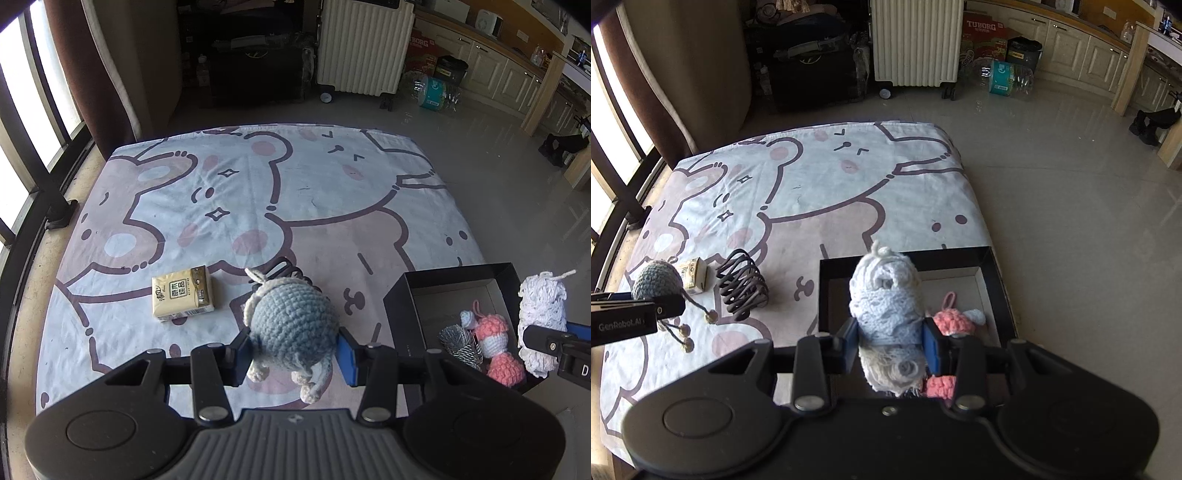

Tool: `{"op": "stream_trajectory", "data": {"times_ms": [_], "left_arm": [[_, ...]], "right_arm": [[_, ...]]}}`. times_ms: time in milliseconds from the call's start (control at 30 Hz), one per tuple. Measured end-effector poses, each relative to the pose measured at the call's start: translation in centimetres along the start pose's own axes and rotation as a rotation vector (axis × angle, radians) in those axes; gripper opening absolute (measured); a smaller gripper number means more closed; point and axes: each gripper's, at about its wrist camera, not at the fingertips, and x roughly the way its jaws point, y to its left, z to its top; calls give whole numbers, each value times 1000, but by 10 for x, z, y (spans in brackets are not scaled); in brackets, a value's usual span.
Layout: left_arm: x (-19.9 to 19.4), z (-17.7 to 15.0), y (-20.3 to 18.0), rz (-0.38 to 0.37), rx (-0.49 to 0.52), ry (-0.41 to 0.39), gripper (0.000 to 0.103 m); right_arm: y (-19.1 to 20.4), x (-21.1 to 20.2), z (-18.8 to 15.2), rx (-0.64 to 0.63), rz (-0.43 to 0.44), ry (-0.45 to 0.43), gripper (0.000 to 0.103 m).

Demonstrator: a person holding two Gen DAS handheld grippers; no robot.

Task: Organize objects
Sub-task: 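Lift both toys and carry them over the black box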

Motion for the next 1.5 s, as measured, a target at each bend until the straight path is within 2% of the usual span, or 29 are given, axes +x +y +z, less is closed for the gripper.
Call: {"op": "stream_trajectory", "data": {"times_ms": [800, 1100, 1500], "left_arm": [[11, 0, -55, -68, 93, 3, 48], [10, 4, -66, -193, 28, 7, 48], [20, -3, -96, -295, 24, 58, 48]], "right_arm": [[-48, 10, -12, 64, -44, 31, 38], [-61, 12, -13, 90, -57, 26, 38], [-67, 17, -13, 98, -64, 26, 38]]}}
